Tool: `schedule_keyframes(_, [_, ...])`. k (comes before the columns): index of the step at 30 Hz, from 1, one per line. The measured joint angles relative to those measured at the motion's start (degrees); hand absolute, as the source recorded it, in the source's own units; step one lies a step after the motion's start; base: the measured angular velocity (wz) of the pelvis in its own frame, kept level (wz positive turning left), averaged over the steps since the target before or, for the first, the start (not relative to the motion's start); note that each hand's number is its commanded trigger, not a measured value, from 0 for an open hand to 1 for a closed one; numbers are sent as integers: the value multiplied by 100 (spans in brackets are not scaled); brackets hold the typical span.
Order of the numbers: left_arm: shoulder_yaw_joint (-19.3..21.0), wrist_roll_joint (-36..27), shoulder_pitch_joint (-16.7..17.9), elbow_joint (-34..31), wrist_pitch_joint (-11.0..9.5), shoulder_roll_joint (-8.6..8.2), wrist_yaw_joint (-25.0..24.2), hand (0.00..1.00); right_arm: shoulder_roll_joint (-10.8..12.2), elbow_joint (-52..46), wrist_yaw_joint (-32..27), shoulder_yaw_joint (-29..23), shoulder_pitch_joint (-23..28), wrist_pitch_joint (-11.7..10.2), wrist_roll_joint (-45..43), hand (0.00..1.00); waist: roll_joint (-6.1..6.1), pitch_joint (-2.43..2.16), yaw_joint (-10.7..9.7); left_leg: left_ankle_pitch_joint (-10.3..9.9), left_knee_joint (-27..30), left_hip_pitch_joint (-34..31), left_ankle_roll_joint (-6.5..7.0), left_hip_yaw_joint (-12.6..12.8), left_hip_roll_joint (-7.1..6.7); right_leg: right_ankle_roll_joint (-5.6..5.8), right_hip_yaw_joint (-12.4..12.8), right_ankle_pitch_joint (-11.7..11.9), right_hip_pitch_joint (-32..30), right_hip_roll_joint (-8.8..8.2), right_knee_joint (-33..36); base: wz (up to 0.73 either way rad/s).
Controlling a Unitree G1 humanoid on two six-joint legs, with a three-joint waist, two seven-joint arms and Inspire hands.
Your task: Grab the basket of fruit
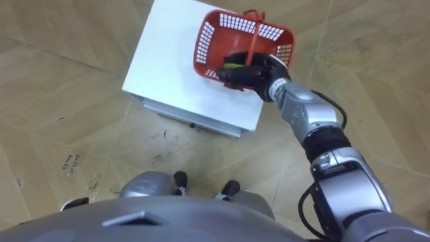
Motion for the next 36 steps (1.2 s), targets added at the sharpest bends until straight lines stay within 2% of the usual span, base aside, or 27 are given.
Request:
schedule_keyframes(10, [-59, 0, 48, -38, -5, 0, -8, 0, 41, -88, 2, 107, 7, -59, 9, 0, -14, -9, -22, 0, -1, 100, 0, -69, -1, 0, -26, 0, 93, 0, 6, 0])
schedule_keyframes(12, [-53, 3, 72, -105, -3, -2, -9, 0, 53, -88, 7, 138, 70, -67, 16, 0, -22, -14, -34, 0, -1, 174, 0, -72, 2, 1, -148, 0, 185, -4, 4, 7])
schedule_keyframes(17, [-47, 7, 145, -249, -4, -9, -55, 0, 74, -88, 51, 138, 216, -69, 14, 0, -51, -33, -30, 0, -2, 295, 0, -76, 3, 1, -156, 0, 290, -7, 19, 0])
schedule_keyframes(22, [-49, 126, 210, -300, 0, -29, -91, 0, 102, -88, 82, 208, 275, -68, -32, 0, -31, -28, -81, 2, 45, 473, 0, -102, 40, 1, -196, -2, 329, -22, 346, -3])
schedule_keyframes(23, [-49, 136, 221, -309, -1, -29, -96, 0, 106, -90, 101, 208, 301, -68, -54, 0, 42, 8, -128, 5, 14, 559, 1, -273, 85, 29, -252, -141, 211, 10, 515, -8])
schedule_keyframes(24, [-30, 196, 227, -318, -6, 26, -97, 0, 136, -148, 142, 206, 344, -66, -112, 0, -45, -67, -122, 2, -3, 534, -3, -455, 94, -52, -90, -139, 84, 201, 46, -16])
schedule_keyframes(25, [-1, 240, 227, -326, -9, 47, -97, 0, 149, -216, 154, 207, 343, -62, -154, 0, -98, -55, -105, -8, 8, 519, -19, -442, 84, -172, -40, 5, 32, 307, -304, -23])
schedule_keyframes(26, [70, 345, 229, -280, -8, -2, -100, 0, 134, -340, 187, 207, 350, -77, -177, 0, -155, -53, -127, -107, 163, 443, -163, -286, 72, -299, -214, 330, 17, 284, -425, 0])
schedule_keyframes(27, [57, 430, 232, -244, -11, -87, -138, 0, 160, -329, 170, 220, 367, -121, -175, 0, -114, -11, -236, -265, 625, 187, -345, -26, 91, -308, 46, 353, 86, 231, -368, 40])
schedule_keyframes(28, [31, 477, 211, -287, -24, -128, -194, 0, 100, -328, 169, 221, 405, -122, -175, 0, -129, -13, -364, -265, 386, -115, -355, 195, 90, -299, 310, 350, 112, 151, -363, 64])
schedule_keyframes(29, [-20, 477, 176, -312, -29, -124, -213, 0, 71, -326, 169, 209, 427, -121, -177, 0, -141, -5, -369, -193, 183, -322, -323, 257, 80, -254, 431, 333, 101, 113, -357, 67])
schedule_keyframes(30, [-154, 472, 162, -355, -31, -99, -217, 0, 28, -308, 179, 196, 440, -119, -216, 0, -182, 13, -308, 506, -1, -648, -35, 485, 128, -70, 516, 202, 75, 64, -271, 23])
schedule_keyframes(31, [-193, 474, 231, -326, 3, -92, -233, 0, 82, -283, 203, 199, 508, -105, -299, 0, -246, -34, -189, 535, 48, -565, -58, 698, 107, 21, 467, 106, 90, -9, -231, 5])
schedule_keyframes(32, [-220, 475, 258, -313, 31, -106, -267, 0, 125, -282, 228, 199, 527, -105, -342, 0, -242, -30, -163, 534, 48, -528, -57, 726, 96, 27, 429, 104, 110, -24, -208, -11])
schedule_keyframes(33, [-246, 476, 298, -308, 86, -136, -357, 0, 185, -290, 274, 199, 562, -104, -408, 0, -214, -8, -129, 532, 24, -398, -55, 718, 79, 51, 344, 120, 179, -35, -213, -4])
schedule_keyframes(35, [-261, 472, 302, -283, 88, -143, -464, 0, 236, -303, 314, 200, 586, -105, -438, 0, -197, 2, -65, 525, 12, -310, -50, 709, 39, 76, 277, 91, 245, -65, -202, -5])
schedule_keyframes(36, [-263, 461, 298, -285, 72, -148, -478, 0, 231, -314, 313, 191, 565, -109, -447, 0, -163, 23, -64, 508, 9, -294, -42, 688, 13, 72, 213, 43, 264, -88, -192, 0])
